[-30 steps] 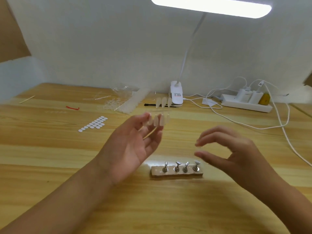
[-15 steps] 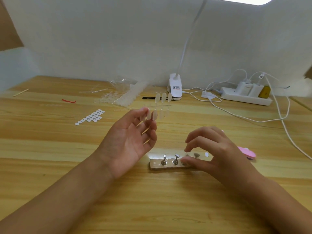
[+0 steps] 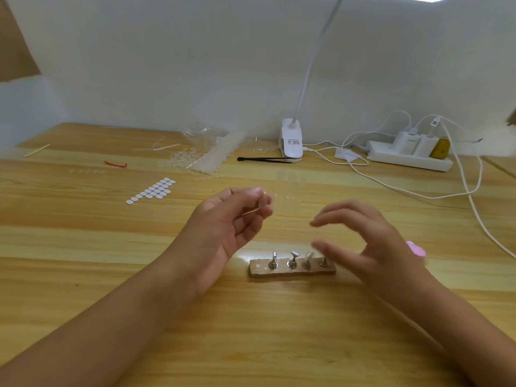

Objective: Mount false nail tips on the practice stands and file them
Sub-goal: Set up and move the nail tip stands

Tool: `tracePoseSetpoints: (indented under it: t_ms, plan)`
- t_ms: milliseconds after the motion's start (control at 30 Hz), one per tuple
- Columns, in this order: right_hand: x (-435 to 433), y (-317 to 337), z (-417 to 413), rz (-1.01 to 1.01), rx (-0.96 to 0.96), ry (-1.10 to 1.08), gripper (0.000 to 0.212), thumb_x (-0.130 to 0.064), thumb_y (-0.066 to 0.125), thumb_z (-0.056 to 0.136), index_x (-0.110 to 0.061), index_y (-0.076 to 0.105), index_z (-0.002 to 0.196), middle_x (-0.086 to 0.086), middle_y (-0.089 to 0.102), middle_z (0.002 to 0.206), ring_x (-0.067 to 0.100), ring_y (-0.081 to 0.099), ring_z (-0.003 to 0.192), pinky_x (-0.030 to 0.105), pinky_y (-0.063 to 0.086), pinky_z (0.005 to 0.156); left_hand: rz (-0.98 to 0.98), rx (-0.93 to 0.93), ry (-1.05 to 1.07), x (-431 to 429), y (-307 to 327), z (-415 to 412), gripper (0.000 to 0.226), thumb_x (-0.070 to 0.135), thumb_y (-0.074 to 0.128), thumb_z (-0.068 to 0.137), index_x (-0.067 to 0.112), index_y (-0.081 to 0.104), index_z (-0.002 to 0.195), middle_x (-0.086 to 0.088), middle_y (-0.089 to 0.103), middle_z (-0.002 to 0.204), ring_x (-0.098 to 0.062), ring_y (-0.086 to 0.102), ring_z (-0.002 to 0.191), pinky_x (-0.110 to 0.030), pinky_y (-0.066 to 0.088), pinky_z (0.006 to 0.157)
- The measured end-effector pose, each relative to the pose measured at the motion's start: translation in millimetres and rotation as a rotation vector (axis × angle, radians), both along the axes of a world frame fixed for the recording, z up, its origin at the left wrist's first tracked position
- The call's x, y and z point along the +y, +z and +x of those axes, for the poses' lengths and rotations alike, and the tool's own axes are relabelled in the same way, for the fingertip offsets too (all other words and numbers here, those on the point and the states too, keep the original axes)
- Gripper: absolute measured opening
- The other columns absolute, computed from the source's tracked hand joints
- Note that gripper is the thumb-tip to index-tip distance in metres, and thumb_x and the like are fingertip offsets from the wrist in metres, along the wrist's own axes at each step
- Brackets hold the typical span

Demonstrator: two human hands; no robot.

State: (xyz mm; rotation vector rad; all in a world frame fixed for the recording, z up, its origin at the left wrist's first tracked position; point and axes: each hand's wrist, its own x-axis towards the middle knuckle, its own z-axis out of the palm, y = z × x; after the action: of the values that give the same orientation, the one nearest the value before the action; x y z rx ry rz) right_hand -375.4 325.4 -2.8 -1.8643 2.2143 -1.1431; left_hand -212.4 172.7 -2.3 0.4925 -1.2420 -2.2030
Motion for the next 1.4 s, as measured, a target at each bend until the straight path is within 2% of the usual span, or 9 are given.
tracePoseSetpoints:
  t_ms: [133, 433, 667, 733, 867, 933, 1133, 1267, 1400]
  plan:
    - [1, 10, 3, -0.193, -0.273, -0.058, 0.032, -0.047, 0.056, 0.081, -0.025, 0.070, 0.099, -0.015, 0.065, 0.104, 0.007, 0.060, 0.108, 0.020, 0.047, 0.092, -0.280, -0.132, 0.004, 11, 0, 1, 0.027, 0.028, 0.074, 0.072, 0.009, 0.065, 0.089, -0.005, 0.077, 0.095, -0.013, 0.074, 0.086, -0.014, 0.054, 0.069]
    - [-2, 5, 19, -0.181, -0.236, -0.029, 0.025, -0.047, 0.065, 0.071, -0.025, 0.071, 0.080, -0.010, 0.062, 0.105, 0.008, 0.057, 0.109, 0.014, 0.049, 0.082, -0.355, -0.190, -0.049, 31, 8, 2, 0.009, 0.006, 0.066, 0.090, 0.002, 0.060, 0.085, -0.012, 0.077, 0.087, -0.022, 0.076, 0.083, -0.022, 0.059, 0.071]
    - [-3, -2, 23, -0.370, 0.644, -0.024, 0.020, -0.031, 0.064, 0.090, -0.016, 0.074, 0.080, 0.001, 0.066, 0.106, 0.021, 0.051, 0.107, 0.037, 0.042, 0.089, -0.255, -0.232, -0.054, 30, 2, 2, 0.020, 0.005, 0.065, 0.090, 0.010, 0.061, 0.071, -0.017, 0.075, 0.084, -0.024, 0.076, 0.075, -0.021, 0.057, 0.062]
    - [-3, 2, 26, -0.335, 0.382, -0.039, 0.017, -0.036, 0.066, 0.086, -0.023, 0.072, 0.079, -0.009, 0.065, 0.107, 0.015, 0.051, 0.109, 0.032, 0.039, 0.094, -0.417, -0.199, -0.041, 29, 0, 3, 0.016, 0.007, 0.064, 0.092, 0.008, 0.058, 0.077, -0.011, 0.077, 0.089, -0.020, 0.076, 0.079, -0.023, 0.059, 0.067]
    - [1, 17, 20, -0.133, -0.713, 0.000, 0.019, -0.041, 0.077, 0.064, -0.024, 0.073, 0.071, -0.011, 0.070, 0.104, 0.003, 0.064, 0.103, 0.029, 0.044, 0.099, -1.362, -0.090, 0.158, 26, -2, 10, 0.010, 0.016, 0.066, 0.092, 0.010, 0.060, 0.087, 0.002, 0.076, 0.104, -0.008, 0.073, 0.092, -0.031, 0.061, 0.075]
    - [2, 18, 12, -0.153, -0.834, -0.037, 0.019, -0.040, 0.076, 0.059, -0.025, 0.074, 0.070, -0.007, 0.072, 0.105, 0.004, 0.065, 0.104, 0.033, 0.043, 0.099, -1.540, -0.064, 0.117, 28, -5, 11, 0.009, 0.018, 0.064, 0.093, 0.009, 0.063, 0.090, 0.001, 0.074, 0.113, -0.007, 0.072, 0.099, -0.032, 0.061, 0.076]
    - [3, 16, 13, -0.172, -0.564, -0.020, 0.022, -0.043, 0.073, 0.065, -0.023, 0.074, 0.074, -0.011, 0.068, 0.104, 0.006, 0.064, 0.104, 0.024, 0.050, 0.088, -0.636, -0.041, -0.314, 34, 3, 11, 0.017, 0.009, 0.068, 0.090, 0.020, 0.064, 0.077, 0.001, 0.068, 0.127, -0.011, 0.066, 0.115, -0.024, 0.056, 0.086]
    - [0, 11, 14, -0.198, -0.410, -0.027, 0.024, -0.043, 0.069, 0.070, -0.024, 0.075, 0.084, -0.009, 0.067, 0.099, 0.013, 0.063, 0.103, 0.042, 0.049, 0.094, -0.548, -0.018, -0.349, 32, 7, 9, 0.018, 0.009, 0.064, 0.087, 0.022, 0.064, 0.074, 0.001, 0.069, 0.126, -0.015, 0.064, 0.119, -0.029, 0.054, 0.095]
    - [0, 6, 13, -0.228, -0.341, -0.017, 0.028, -0.037, 0.068, 0.074, -0.026, 0.068, 0.099, -0.009, 0.067, 0.086, 0.013, 0.064, 0.088, 0.032, 0.052, 0.084, -0.575, -0.010, -0.351, 32, 4, 9, 0.018, 0.009, 0.063, 0.088, 0.022, 0.062, 0.075, 0.001, 0.069, 0.126, -0.015, 0.064, 0.118, -0.032, 0.052, 0.100]
